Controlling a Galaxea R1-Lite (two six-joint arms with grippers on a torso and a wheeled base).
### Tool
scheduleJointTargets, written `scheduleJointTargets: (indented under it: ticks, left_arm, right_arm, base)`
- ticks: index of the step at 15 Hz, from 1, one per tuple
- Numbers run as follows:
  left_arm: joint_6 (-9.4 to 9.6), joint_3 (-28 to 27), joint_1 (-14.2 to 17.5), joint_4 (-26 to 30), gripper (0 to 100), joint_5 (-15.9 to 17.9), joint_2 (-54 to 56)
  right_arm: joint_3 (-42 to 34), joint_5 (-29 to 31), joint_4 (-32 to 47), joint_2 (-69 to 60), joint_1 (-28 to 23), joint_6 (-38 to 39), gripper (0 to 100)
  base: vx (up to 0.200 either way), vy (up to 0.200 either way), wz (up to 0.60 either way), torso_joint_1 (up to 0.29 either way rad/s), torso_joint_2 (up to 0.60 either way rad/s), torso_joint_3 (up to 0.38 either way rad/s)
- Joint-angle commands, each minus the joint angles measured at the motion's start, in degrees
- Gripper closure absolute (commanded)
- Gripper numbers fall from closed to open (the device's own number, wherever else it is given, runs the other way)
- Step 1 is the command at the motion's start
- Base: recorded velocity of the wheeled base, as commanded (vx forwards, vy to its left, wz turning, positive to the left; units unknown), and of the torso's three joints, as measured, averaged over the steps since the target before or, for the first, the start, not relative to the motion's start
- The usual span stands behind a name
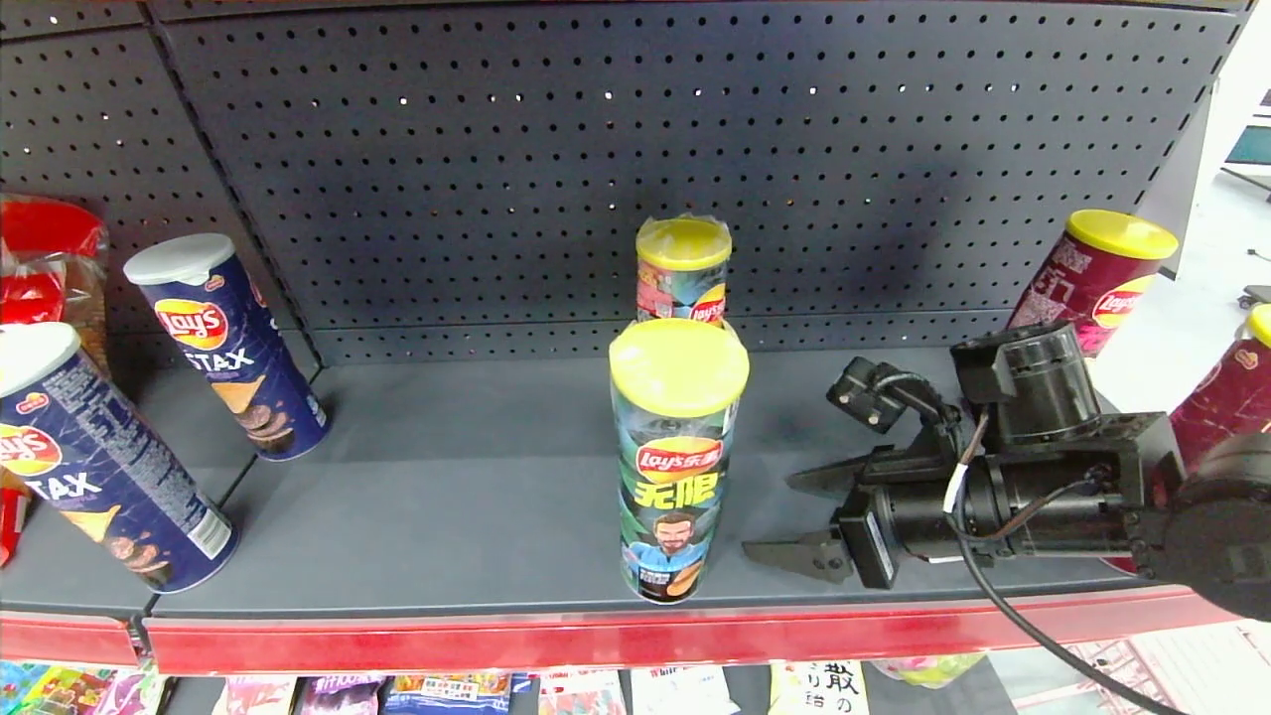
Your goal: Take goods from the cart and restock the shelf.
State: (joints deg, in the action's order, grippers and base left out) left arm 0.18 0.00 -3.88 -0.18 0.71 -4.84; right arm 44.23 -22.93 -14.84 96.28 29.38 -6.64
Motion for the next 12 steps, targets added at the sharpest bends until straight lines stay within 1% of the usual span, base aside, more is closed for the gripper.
scheduleJointTargets:
  ticks: [1, 5, 12]
  left_arm:
    - [-0.01, 0.0, 0.0, 0.0, 0, 0.0, -0.1]
    - [-0.01, 0.0, 0.0, 0.0, 0, 0.0, -0.1]
    - [-0.01, 0.0, 0.0, 0.0, 0, 0.0, -0.1]
  right_arm:
    - [0.8, 0.5, 0.0, 1.4, 0.9, 0.0, 0]
    - [2.3, 1.4, 0.0, 2.6, 2.3, 0.1, 0]
    - [3.0, 2.2, 0.0, 3.5, 2.2, 0.3, 0]
  base:
    - [0.000, 0.000, 0.00, 0.000, 0.00, 0.000]
    - [0.000, 0.000, 0.00, 0.000, 0.00, 0.000]
    - [0.000, 0.000, 0.00, 0.000, 0.00, 0.000]
